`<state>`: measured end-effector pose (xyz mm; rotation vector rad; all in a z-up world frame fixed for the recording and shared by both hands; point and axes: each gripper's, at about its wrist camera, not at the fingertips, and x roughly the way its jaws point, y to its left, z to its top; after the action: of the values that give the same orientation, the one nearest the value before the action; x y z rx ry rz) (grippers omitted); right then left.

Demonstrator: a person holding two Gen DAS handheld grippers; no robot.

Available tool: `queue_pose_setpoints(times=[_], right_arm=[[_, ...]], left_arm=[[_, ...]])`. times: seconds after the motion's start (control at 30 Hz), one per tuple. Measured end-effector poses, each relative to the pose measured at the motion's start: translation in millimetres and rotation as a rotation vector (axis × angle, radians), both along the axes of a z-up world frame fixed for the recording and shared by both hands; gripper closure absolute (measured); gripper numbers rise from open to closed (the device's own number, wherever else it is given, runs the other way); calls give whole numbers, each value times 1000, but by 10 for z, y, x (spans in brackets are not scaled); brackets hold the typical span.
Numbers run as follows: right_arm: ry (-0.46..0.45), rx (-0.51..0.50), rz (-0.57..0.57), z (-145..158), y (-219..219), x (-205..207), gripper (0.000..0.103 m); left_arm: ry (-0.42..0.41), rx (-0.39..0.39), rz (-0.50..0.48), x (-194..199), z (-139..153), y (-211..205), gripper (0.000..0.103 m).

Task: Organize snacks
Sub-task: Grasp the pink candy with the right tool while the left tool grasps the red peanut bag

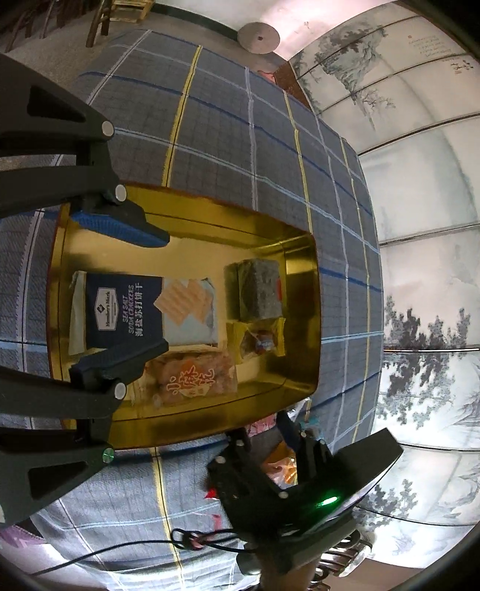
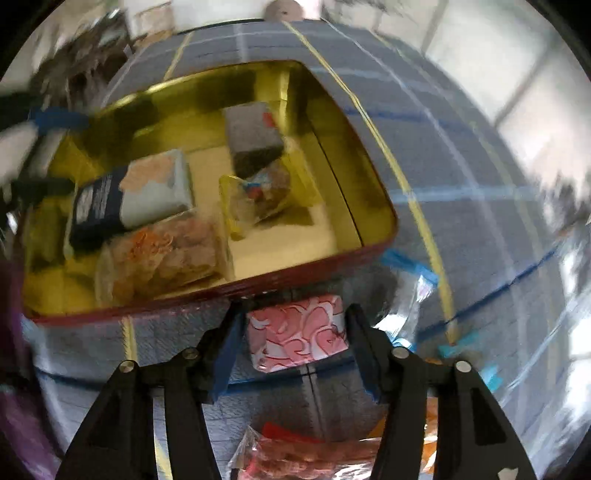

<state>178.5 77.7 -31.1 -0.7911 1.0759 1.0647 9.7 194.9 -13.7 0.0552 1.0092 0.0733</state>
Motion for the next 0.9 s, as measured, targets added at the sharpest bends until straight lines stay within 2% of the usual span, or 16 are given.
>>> queue_pose_setpoints(times=[0.03,0.13,0.2,0.23,0.3,0.37,0.43,0.5,0.57,0.63,0.73,0.8,0.9], right_arm=[[17,20,-32,-10,-25,20,56],[-24,44,-122,17,-106,-106,59],[-56,119,-170,157,-250,-277,60],[-67,202,-235,303,-430,-433,60],[-114,281,-352,457,-747,-632,60],[-147,349,-519,540,-1248,-865,60],[-221,317,-677,495,-1687,-992,60],[-237,292,-867,401,-2218,-1091,60],[-270,271,-985,352,-2571,-1145,60],[-303,245,-1063,312,-2844,-1184,60],[-303,236,-1162,199,-3139,-1112,60],[-299,235,-1212,101,-3234,-1076,60],[-273,297,-1237,-13,-3338,-1135,60]], left_arm=[[6,2,3,10,-9,0,51],[9,0,15,18,4,12,51],[4,0,20,17,39,20,51],[-8,-4,22,0,81,18,51],[-27,-10,18,-37,151,-5,51],[-34,-10,-8,-67,214,-98,51],[-31,-8,-57,-97,271,-259,51],[-26,-20,-114,-113,312,-442,51],[-8,-44,-155,-101,327,-590,51],[5,-74,-199,-72,333,-747,51],[20,-116,-265,40,347,-983,51],[35,-144,-323,173,334,-1153,46],[40,-89,-372,420,275,-1406,46]])
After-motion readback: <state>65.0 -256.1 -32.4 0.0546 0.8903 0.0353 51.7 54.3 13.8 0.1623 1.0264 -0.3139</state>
